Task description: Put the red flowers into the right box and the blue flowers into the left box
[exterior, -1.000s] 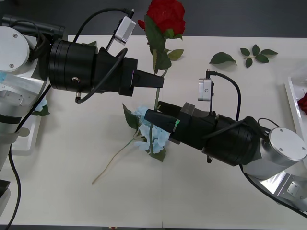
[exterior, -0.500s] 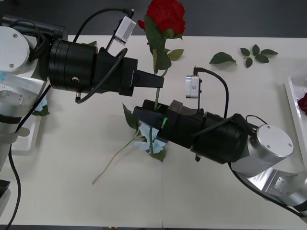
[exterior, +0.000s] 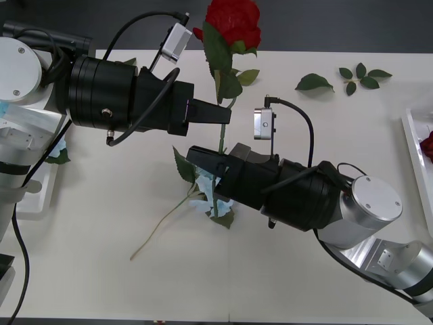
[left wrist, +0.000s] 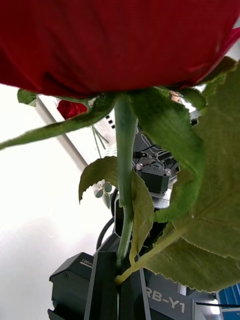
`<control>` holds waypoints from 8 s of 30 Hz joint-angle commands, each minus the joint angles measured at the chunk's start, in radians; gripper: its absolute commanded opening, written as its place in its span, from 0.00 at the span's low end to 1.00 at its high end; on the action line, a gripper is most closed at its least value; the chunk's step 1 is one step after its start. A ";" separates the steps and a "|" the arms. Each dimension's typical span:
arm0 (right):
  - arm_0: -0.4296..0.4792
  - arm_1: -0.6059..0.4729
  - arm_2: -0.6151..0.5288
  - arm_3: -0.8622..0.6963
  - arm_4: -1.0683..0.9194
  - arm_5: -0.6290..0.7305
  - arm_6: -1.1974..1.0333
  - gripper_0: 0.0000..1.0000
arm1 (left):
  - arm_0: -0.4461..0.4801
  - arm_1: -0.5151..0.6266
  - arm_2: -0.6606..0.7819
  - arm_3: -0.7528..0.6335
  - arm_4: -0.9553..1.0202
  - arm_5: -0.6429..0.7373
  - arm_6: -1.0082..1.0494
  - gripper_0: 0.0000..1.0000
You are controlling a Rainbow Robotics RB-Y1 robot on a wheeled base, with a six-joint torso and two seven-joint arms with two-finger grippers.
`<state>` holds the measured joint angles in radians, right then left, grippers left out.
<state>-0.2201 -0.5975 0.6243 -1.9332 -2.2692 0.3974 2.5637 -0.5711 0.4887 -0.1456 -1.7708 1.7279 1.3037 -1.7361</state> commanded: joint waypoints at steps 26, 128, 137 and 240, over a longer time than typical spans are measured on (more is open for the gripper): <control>-0.007 -0.057 -0.023 -0.018 -0.007 -0.006 -0.039 0.00 | 0.000 0.008 0.031 0.002 0.015 -0.054 -0.045 1.00; -0.162 -0.763 -0.230 0.832 0.611 0.429 -0.204 0.84 | -0.050 0.221 -0.761 -0.004 -0.953 -0.106 0.326 0.98; -0.163 -0.780 -0.235 0.645 0.269 0.537 -0.039 0.84 | -0.050 0.221 -0.775 -0.004 -0.978 -0.103 0.332 0.00; -0.607 -0.496 0.043 0.316 0.068 0.572 0.046 0.85 | 0.023 0.499 0.228 0.470 -0.975 0.040 -0.065 1.00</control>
<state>-0.8161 -1.0842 0.6771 -1.5910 -2.1950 0.9644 2.6373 -0.5195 0.9658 0.0026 -1.2566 0.7231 1.2955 -1.6775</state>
